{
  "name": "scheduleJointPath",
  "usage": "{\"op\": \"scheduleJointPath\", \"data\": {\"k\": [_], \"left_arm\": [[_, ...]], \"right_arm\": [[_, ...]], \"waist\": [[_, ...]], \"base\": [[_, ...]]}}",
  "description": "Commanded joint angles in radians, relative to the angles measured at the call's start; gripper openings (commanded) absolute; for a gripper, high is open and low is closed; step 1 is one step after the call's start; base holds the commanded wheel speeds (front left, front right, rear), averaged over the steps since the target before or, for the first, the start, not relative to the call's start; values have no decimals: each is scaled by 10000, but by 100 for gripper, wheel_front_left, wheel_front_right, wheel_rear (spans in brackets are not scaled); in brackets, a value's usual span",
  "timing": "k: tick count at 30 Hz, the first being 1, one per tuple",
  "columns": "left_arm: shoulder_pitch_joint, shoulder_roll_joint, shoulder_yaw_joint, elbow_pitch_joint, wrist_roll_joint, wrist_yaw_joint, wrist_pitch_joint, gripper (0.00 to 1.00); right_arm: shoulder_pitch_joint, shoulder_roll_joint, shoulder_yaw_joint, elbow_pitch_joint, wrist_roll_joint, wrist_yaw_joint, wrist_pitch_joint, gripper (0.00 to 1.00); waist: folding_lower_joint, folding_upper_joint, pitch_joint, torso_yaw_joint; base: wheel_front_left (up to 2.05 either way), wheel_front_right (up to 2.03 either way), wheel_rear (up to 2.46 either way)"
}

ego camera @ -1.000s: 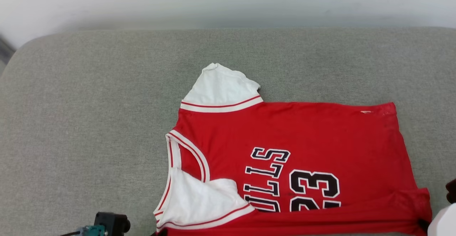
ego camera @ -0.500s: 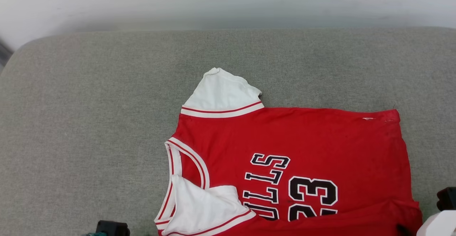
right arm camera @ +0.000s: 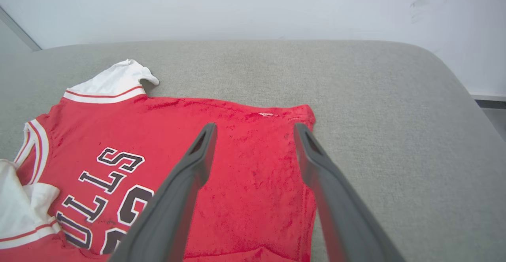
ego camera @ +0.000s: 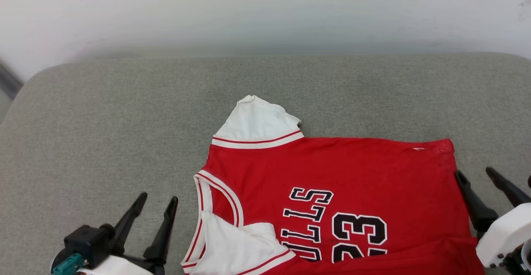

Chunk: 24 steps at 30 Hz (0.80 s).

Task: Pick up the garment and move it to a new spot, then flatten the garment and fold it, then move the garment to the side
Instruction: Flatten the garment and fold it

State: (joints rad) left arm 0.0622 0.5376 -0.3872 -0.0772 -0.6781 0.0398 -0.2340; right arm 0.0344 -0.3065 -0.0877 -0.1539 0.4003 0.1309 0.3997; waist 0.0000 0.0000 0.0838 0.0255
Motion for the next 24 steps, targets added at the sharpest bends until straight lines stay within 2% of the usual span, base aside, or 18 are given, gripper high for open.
{"op": "scheduleJointPath", "data": {"k": [1,4,7,10,15,20,24], "left_arm": [[-124,-92,70,-39,87,56,-97,100],[-308,-475,487,-197,463,215,-274,100],[-493,-1141,1191,-541,888,252,-320,100],[-492,-1783,1698,-675,1387,6,-306,100],[-848,-2393,2070,-329,1941,-613,-309,100],[-1711,-2237,1998,378,2344,-1068,-304,100],[-2917,-1753,1849,1082,2431,-1293,423,100]], "right_arm": [[-101,76,47,-55,25,-4,-290,100],[-303,130,148,-196,61,-4,-1440,100],[-377,314,222,-144,41,-4,-2436,100],[-431,463,247,-63,-115,-4,-3245,100],[-557,767,388,224,-360,-4,-4134,100],[-754,1145,542,352,-368,-4,-4514,100],[-955,1291,740,430,-349,-4,-4660,100]], "waist": [[0,0,-37,-29],[0,0,-82,-72],[0,0,-68,-141],[0,0,44,-252],[0,0,323,-562],[0,0,889,-997],[0,0,1417,-1419]], "base": [[0,0,0],[0,0,0],[0,0,0],[0,0,0],[0,0,0],[0,0,0],[0,0,0]]}}
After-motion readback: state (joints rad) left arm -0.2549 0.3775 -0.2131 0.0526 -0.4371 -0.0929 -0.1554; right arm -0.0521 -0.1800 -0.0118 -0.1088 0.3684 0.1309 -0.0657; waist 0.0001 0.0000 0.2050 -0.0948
